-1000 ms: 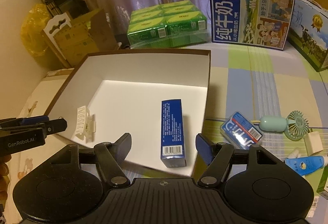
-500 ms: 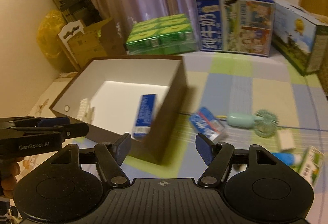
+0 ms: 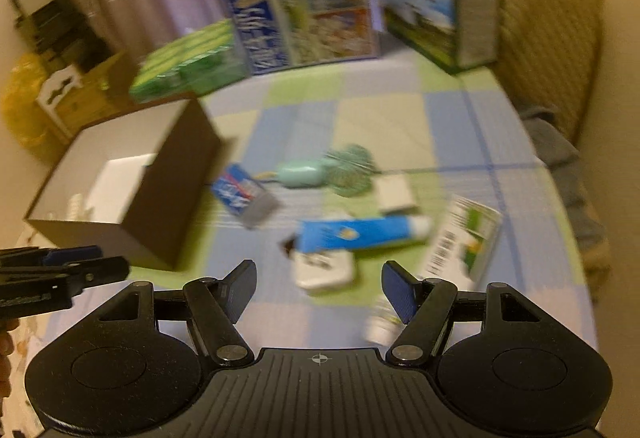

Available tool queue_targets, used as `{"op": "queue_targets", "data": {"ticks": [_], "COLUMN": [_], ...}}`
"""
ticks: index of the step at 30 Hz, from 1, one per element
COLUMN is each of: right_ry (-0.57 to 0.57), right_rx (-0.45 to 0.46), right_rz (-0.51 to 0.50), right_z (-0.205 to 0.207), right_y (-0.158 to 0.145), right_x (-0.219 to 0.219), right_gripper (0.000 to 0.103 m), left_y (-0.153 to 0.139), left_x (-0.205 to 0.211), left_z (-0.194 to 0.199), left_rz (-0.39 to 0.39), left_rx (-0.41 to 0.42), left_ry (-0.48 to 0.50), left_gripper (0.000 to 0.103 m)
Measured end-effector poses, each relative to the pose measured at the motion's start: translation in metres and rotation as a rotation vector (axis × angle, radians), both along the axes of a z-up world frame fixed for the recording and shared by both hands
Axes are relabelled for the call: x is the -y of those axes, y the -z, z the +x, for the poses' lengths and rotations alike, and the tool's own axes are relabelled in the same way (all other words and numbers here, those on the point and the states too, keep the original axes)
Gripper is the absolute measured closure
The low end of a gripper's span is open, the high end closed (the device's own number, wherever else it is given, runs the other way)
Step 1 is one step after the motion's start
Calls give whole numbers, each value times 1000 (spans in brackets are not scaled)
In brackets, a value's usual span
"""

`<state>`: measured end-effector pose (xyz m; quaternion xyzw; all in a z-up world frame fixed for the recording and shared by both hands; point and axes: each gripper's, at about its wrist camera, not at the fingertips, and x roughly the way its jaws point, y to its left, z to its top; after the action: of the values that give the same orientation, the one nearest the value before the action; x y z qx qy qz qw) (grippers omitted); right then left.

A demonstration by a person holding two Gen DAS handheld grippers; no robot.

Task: Organize rigid objects
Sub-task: 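Move both tools back over the remaining items on the table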

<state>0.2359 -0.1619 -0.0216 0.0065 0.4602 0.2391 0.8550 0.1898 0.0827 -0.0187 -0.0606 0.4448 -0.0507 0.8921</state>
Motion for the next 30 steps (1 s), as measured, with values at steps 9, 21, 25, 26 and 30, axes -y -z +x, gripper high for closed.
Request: {"op": "queue_targets", "data": {"ticks": [9, 21, 25, 26, 30], "right_ry": [89, 137, 147, 149, 155], "right_rx": [-53, -108, -116, -118, -123], "right_rz": [-41, -57, -67, -68, -74], "right_z": [7, 27, 38, 40, 50], "right_y": [22, 55, 66, 68, 76], "right_x": [48, 60, 58, 57, 54], "right_gripper": [37, 37, 37, 37, 37], "left_y": [25, 49, 54, 55, 62], "left_x": [41, 59, 62, 62, 64], "left_z": [13, 31, 37, 39, 47], "left_rz": [6, 19, 21, 22, 32], "left_rx": [-50, -81, -81, -83, -88], "left_ry": [52, 61, 65, 64, 63], "left_gripper": [56, 56, 56, 56, 56]}}
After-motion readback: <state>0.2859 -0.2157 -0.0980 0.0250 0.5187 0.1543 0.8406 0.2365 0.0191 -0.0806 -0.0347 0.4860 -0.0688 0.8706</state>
